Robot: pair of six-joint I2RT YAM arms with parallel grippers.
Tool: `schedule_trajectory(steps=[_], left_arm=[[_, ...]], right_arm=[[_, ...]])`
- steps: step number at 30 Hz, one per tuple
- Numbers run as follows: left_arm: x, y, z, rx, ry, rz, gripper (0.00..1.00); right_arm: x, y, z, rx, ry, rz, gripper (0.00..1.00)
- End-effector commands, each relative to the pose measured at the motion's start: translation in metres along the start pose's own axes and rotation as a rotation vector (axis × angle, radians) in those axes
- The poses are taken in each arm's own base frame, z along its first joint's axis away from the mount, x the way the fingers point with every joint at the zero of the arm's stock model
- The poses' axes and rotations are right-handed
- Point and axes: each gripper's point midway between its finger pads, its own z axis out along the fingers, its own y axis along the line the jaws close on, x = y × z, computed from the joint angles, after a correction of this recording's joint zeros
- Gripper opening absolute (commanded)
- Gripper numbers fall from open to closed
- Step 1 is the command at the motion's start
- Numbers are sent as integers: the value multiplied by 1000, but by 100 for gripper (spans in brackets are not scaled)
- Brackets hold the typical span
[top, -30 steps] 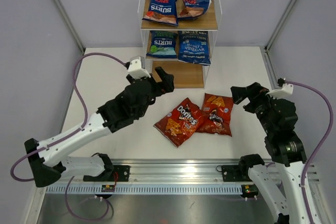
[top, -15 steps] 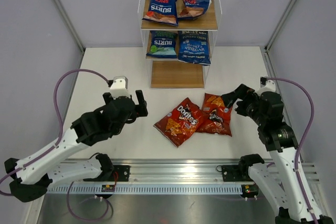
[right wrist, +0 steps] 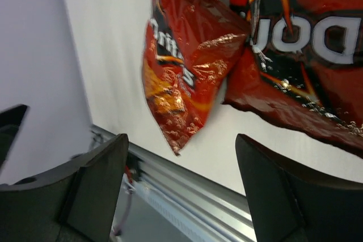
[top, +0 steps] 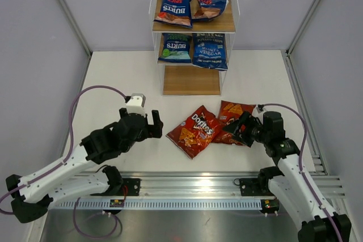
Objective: Place and organize the chips bags onto the shelf
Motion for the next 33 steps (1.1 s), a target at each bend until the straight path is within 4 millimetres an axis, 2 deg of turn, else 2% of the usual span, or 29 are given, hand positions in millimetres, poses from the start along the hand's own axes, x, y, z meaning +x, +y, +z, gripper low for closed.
schedule_trajectory(steps=[1,4,7,11,12,16,17,18,20,27,33], left_arm=[[-8,-14,3,57,-29,-2,99],[-8,-17,6,59,-20,6,99],[-9,-19,8,58,-24,-1,99],[-12,-21,10,64,-46,-10,99],[-9,-21,12,64,-41,-8,99],[-6,-23,17,59,-31,-11,99],[-5,-24,17,57,-26,-11,99],[-4,-23,17,57,-25,-11,99],[-4,-21,17,50,-29,-12,99],[0,-14,17,34,-31,-6,99],[0,-11,16,25,-34,0,99]], right_arm=[[-5,21,-4,-120,-78,160,84],[0,7,2,-110,-113,243,84],[0,10,7,-153,-112,276,83],[1,8,15,-118,-100,272,84],[2,19,17,-160,-95,250,84],[7,14,33,-105,-90,246,85],[5,8,37,-82,-115,253,86],[0,13,39,-111,-134,247,85],[5,6,46,-88,-116,258,85],[17,14,64,-88,-77,222,85],[30,2,74,-17,-109,239,86]])
